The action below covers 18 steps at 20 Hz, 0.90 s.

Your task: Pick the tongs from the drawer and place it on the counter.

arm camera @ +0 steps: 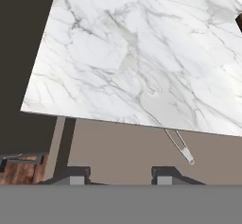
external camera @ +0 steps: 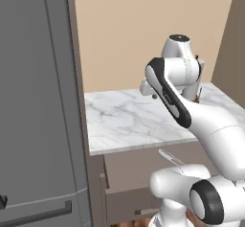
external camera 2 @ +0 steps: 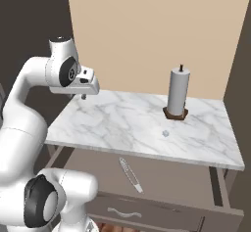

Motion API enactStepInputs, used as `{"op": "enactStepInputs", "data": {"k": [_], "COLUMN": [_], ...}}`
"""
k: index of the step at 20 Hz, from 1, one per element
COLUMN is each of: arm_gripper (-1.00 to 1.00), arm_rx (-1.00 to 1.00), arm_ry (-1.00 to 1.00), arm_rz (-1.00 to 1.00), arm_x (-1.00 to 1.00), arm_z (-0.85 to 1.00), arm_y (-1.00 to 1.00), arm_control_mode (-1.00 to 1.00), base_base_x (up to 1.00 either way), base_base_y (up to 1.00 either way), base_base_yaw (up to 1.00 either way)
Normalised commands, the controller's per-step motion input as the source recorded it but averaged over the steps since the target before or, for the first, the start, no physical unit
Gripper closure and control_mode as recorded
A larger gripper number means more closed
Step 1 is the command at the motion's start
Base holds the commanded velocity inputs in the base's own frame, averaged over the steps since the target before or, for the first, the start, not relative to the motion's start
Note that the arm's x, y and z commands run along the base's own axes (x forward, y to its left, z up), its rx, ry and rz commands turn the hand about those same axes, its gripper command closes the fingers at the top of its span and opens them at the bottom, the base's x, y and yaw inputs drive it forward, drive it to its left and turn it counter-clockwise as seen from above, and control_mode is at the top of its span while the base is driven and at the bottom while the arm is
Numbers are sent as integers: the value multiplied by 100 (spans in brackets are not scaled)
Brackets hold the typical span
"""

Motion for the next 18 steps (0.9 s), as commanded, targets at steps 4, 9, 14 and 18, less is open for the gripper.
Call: {"op": "enactStepInputs", "data": {"k": [4, 9, 14, 18], "arm_gripper": [-100, -100, -100, -100], "arm_rx": [0, 0, 0, 0], "arm_ry": [0, 0, 0, 0], "arm_rz": [0, 0, 0, 0], "arm_x": [0, 0, 0, 0], "arm_z": [0, 0, 0, 0], "arm_y": [0, 0, 0, 0], "arm_control_mode": [100, 100, 100, 100], "base_base_x": [-2, -32, -58, -63], "base_base_y": [0, -4, -9, -8], "base_base_yaw": [0, 0, 0, 0]}}
